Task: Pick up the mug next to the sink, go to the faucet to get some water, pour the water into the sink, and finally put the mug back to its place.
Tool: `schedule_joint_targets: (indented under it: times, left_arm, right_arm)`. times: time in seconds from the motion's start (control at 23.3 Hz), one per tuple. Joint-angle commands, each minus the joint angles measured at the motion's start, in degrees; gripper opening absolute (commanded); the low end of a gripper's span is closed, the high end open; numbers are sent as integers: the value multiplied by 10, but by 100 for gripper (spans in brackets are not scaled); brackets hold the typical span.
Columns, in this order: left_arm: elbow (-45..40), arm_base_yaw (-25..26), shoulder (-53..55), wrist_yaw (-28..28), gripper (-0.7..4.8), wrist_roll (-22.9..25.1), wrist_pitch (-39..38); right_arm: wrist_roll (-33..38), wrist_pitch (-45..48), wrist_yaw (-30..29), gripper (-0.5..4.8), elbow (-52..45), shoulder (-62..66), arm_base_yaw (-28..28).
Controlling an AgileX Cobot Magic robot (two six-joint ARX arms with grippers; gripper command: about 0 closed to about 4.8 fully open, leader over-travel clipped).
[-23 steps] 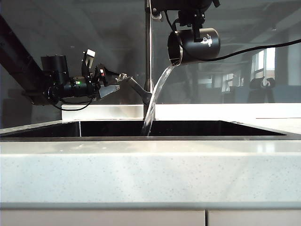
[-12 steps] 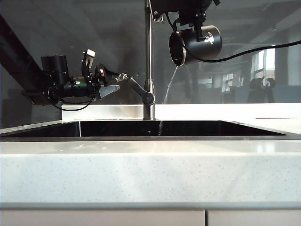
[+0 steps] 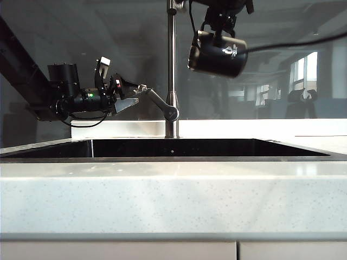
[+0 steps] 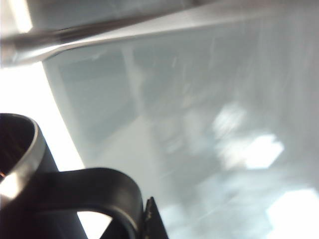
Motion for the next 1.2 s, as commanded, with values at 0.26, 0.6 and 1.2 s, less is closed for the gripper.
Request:
schedule_joint_targets:
  times: [0.26,0.6,1.2]
  left_arm:
    - [2,1,-4,2,479,-1,5]
    - [2,1,-4,4,479,-1,1]
    - [2,1,-4,4,479,-1,1]
  right_arm:
    - [575,-5,-92,-2,-21,-11,-49]
    - [721,250,-100,-1,-254,-84,-118]
    - [783,471,-96,-1,-510,-125,-270]
